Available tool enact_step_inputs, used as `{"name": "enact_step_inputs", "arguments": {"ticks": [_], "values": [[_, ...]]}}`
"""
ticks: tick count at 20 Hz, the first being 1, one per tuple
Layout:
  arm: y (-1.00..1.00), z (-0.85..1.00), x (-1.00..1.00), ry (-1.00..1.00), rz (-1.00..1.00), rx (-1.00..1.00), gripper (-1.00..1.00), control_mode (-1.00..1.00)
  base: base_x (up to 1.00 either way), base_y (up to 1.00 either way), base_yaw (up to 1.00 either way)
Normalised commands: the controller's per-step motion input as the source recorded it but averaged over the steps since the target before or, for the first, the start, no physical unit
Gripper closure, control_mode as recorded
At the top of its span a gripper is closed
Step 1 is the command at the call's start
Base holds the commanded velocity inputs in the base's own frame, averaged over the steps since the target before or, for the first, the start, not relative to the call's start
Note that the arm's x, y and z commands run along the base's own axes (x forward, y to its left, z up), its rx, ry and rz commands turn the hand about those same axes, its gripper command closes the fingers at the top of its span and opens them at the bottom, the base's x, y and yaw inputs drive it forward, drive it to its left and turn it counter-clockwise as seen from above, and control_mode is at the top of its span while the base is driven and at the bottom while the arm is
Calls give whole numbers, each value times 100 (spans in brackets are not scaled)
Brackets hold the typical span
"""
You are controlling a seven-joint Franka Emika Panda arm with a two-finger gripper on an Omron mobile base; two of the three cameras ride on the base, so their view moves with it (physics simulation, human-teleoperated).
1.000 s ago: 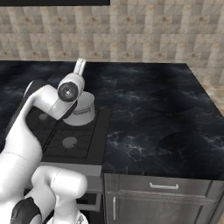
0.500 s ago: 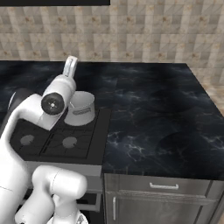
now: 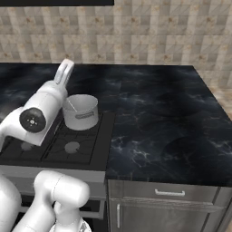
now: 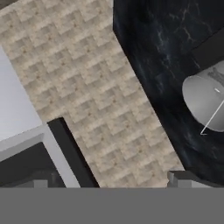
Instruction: Open the cabinet and move the ladle to the pot. Then close the cabinet.
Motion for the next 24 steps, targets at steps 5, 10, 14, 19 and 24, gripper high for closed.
{"name": "enact_step_inputs", "arguments": {"ticks": [5,10,14,19,24], "values": [[0,25,-32,0,-7,34,-100,-100,0,0,0],[0,27,-22,0,-14,29,-100,-100,0,0,0],[0,19,-11,0,-11,28,-100,-100,0,0,0],[-2,-1,-2,-17,4,-12,-100,-100,0,0,0],[-6,0,-1,-4,4,-16,-100,-100,0,0,0]]}}
